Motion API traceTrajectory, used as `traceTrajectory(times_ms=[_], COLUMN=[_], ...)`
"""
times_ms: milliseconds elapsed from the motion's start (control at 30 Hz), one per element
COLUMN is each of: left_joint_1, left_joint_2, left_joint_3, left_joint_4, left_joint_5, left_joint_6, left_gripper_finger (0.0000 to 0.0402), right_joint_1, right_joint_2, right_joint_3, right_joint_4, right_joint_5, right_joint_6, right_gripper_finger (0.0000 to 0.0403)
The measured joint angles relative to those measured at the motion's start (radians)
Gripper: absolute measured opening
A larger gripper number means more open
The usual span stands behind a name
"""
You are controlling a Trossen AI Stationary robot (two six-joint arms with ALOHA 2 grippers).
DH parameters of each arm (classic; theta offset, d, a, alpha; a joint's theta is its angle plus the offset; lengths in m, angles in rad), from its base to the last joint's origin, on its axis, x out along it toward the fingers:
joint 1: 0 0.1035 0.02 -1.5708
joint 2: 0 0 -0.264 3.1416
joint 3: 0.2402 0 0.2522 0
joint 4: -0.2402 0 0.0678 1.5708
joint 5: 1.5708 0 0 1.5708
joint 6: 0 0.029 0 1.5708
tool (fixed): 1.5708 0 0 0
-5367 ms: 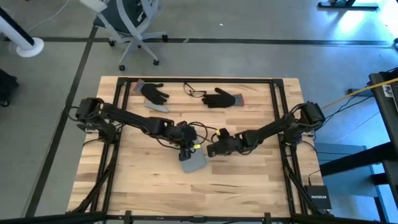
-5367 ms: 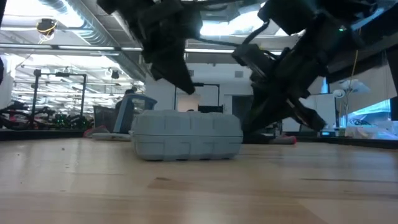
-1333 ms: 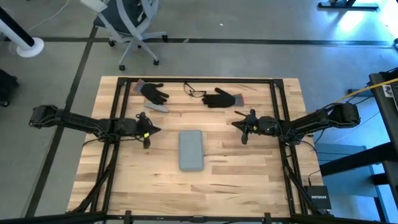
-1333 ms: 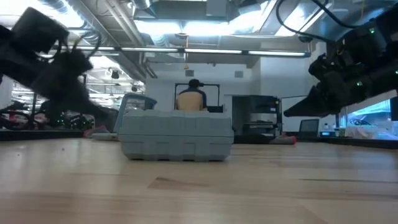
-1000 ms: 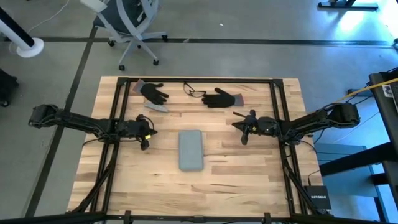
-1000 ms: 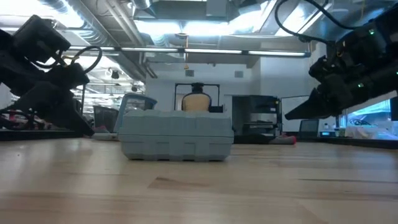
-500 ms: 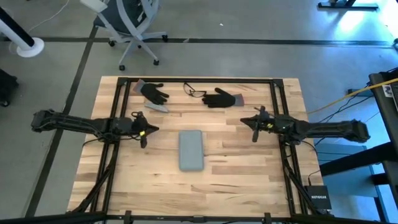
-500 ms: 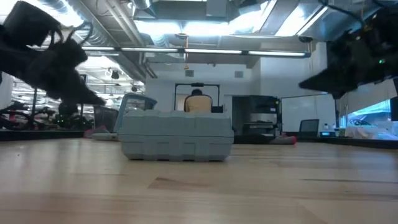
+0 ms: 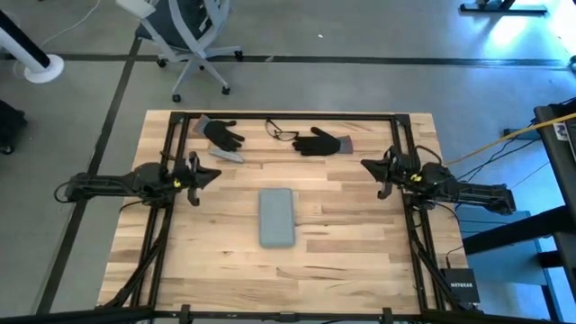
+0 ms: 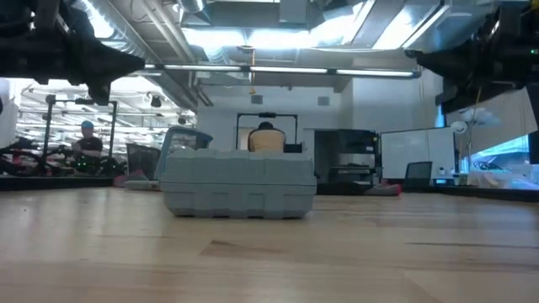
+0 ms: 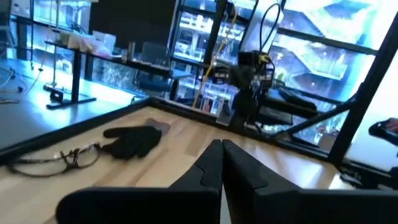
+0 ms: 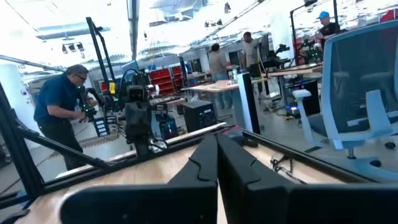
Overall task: Prefit tool cases
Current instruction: Return to Home Position
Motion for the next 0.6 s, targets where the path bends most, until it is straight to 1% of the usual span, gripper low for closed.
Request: traceTrajectory(times_ms=[100,600], left_joint_1=[-0.003,-0.013], left_joint_2=[0.000,0.009], left_joint_3=[0.000,0.000], left_joint_4=[-0.027,-0.026], left_joint_5=[0.001,0.004], left_joint_6=[0.000,0.000], left_gripper_finger=[0.0000,0.0000], right_joint_1=[0.000,0.000], right_joint_2=[0.001,0.008], right_joint_3=[0.000,0.000], right_joint_4=[-0.016,-0.019], right_joint_5=[0.000,0.000], right_joint_6=[0.001,0.002], right_gripper_finger=[0.0001,0.0001])
